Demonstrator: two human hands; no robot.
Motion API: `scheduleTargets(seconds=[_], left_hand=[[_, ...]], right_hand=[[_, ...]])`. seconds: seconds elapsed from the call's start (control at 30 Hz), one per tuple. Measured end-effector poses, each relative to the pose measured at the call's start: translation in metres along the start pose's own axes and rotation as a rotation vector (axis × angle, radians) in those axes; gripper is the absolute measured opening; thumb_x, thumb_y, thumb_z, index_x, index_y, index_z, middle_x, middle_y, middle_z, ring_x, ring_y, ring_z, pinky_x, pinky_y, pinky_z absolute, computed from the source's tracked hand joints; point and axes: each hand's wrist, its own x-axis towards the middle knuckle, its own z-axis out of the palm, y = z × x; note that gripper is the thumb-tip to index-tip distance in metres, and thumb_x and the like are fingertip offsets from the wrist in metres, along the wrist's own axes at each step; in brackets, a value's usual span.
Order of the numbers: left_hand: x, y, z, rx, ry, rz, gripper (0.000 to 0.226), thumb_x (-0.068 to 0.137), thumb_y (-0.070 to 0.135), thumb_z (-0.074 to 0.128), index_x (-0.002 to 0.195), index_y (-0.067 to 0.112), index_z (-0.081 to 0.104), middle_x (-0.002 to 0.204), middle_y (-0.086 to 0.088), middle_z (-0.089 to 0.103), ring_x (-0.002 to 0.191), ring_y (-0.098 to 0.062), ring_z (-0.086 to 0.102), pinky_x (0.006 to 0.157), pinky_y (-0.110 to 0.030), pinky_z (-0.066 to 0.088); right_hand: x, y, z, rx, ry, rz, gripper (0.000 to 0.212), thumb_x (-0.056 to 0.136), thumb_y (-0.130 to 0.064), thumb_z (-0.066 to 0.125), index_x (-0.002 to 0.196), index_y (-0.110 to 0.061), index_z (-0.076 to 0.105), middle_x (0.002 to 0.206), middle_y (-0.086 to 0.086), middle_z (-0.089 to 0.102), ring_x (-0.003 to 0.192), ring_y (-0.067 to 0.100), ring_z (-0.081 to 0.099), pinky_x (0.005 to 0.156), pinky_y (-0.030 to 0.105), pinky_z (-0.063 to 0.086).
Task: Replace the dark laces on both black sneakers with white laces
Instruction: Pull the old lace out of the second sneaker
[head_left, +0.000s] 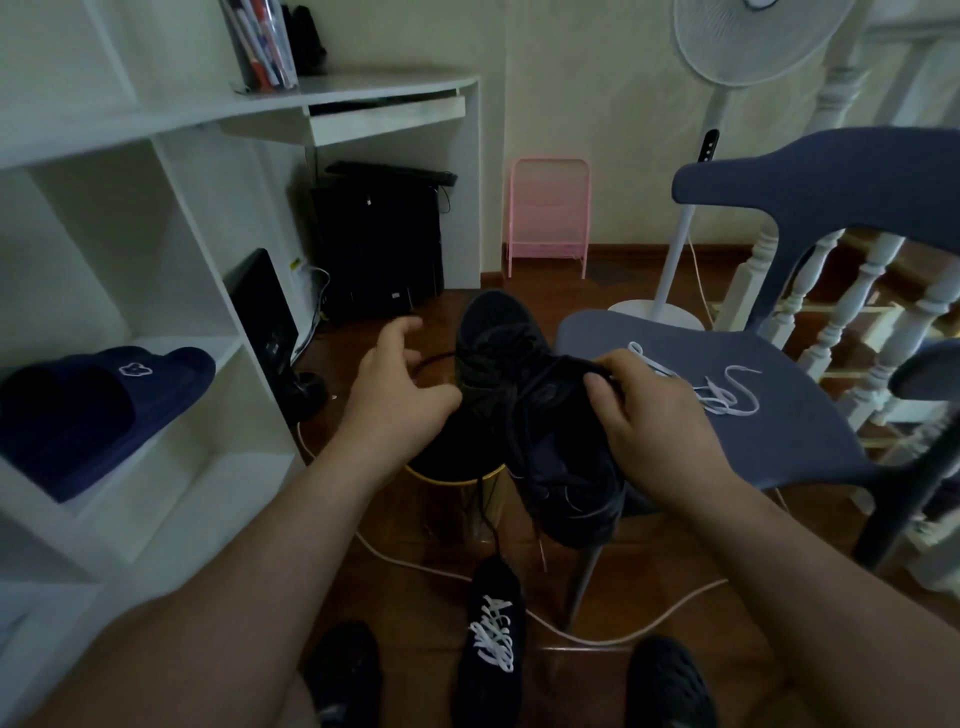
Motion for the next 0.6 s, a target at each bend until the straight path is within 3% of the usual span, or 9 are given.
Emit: scheduleTargets(seconds=[0.07,0.17,0.23,0.37,0.47,0.6], left_hand=[[-0.004,0.001,0.0,0.117,0.055,0.204,0.08,0.084,0.025,0.072,0.151,0.049,0.036,0.147,0.005,0.043,0.137,-0.02,0.039,0.11,-0.042,0.042],[-0.008,0.003,0.004,0.361,0.036,0.545,0.058,0.099,0.031,0.062,0.152,0.048,0.046,0.145,0.011,0.048,0.137,-0.017,0.035,0.115,-0.04,0.032],[-0.006,-0.003,0.009,0.455,-0.037,0.641,0.048,0.105,0.034,0.058,0.149,0.051,0.05,0.141,0.012,0.051,0.135,-0.018,0.039,0.114,-0.044,0.035],[-0.001,-0.006,0.013,0.318,-0.156,0.595,0.031,0.102,0.021,0.066,0.125,0.04,0.073,0.12,0.017,0.061,0.117,-0.005,0.054,0.103,-0.033,0.048],[-0.001,-0.004,0.012,0.319,-0.203,0.575,0.025,0.102,0.022,0.067,0.12,0.039,0.071,0.11,0.016,0.063,0.106,-0.005,0.058,0.092,-0.03,0.049],[-0.005,-0.002,0.013,0.329,-0.119,0.546,0.022,0.102,0.024,0.063,0.119,0.039,0.062,0.098,0.015,0.059,0.086,-0.004,0.056,0.072,-0.023,0.045]], right_hand=[[0.0,0.0,0.0,-0.011,0.0,-0.007,0.02,0.106,-0.036,0.049,0.106,-0.02,0.06,0.077,0.002,0.064,0.074,0.027,0.058,0.061,0.042,0.045],[0.0,-0.003,0.001,-0.024,-0.017,-0.034,0.023,0.105,-0.039,0.047,0.111,-0.021,0.061,0.079,0.002,0.066,0.074,0.026,0.06,0.061,0.042,0.047],[0.0,-0.005,0.002,-0.034,-0.025,-0.06,0.026,0.105,-0.04,0.046,0.115,-0.022,0.061,0.08,0.003,0.068,0.074,0.027,0.062,0.062,0.045,0.049],[0.0,-0.003,-0.002,-0.024,0.008,-0.071,0.025,0.105,-0.039,0.046,0.114,-0.021,0.062,0.079,0.002,0.066,0.073,0.027,0.061,0.062,0.047,0.05],[-0.001,0.0,-0.004,-0.02,0.004,-0.057,0.023,0.106,-0.037,0.047,0.112,-0.021,0.062,0.08,0.004,0.066,0.075,0.028,0.06,0.064,0.049,0.05],[-0.002,-0.001,-0.004,-0.001,-0.001,-0.032,0.019,0.106,-0.036,0.047,0.107,-0.022,0.06,0.077,-0.001,0.062,0.072,0.024,0.058,0.062,0.044,0.046]])
